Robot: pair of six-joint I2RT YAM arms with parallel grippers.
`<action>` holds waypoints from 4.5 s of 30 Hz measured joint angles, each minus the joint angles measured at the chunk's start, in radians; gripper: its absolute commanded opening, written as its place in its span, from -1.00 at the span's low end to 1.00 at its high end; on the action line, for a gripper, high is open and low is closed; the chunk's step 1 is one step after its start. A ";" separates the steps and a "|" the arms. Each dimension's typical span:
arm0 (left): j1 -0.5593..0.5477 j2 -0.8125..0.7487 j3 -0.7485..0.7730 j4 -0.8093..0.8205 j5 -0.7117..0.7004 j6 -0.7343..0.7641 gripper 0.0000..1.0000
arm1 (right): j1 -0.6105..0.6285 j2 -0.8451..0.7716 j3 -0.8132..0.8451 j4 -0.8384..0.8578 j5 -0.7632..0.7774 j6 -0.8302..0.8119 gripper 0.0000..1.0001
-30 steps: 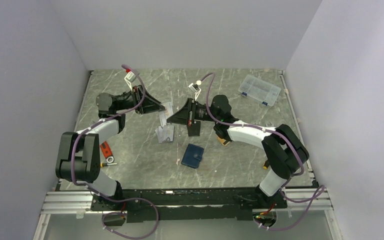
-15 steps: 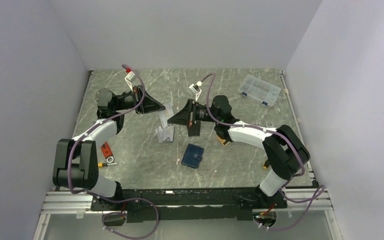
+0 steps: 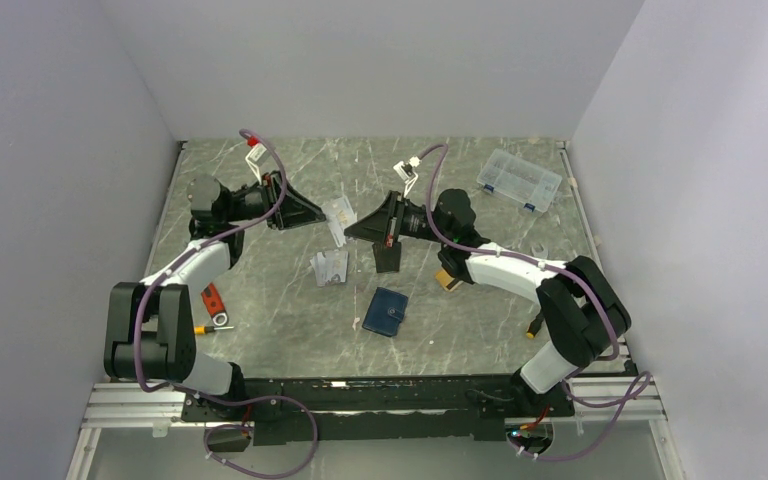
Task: Put the credit cards into the card holder
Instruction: Pick up the credit card from the storage box, then open the card holder at the center of the board.
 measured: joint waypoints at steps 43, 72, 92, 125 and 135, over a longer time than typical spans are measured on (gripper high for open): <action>-0.039 -0.002 -0.013 -0.035 0.013 -0.001 -0.87 | -0.037 0.004 0.119 -0.054 -0.036 -0.046 -0.59; -0.155 -0.014 0.165 -0.970 -0.257 0.697 -0.06 | -0.012 -0.111 0.039 -0.553 0.136 -0.318 -1.00; -0.600 -0.391 -0.075 -1.534 -0.791 1.748 0.02 | 0.271 -0.153 -0.063 -0.998 0.826 -0.451 -1.00; -1.005 -0.129 -0.218 -1.021 -1.184 1.733 0.27 | 0.282 -0.345 -0.255 -1.026 0.996 -0.380 -1.00; -1.006 -0.072 -0.223 -0.970 -1.242 1.797 0.24 | 0.274 -0.351 -0.259 -1.026 0.988 -0.381 -1.00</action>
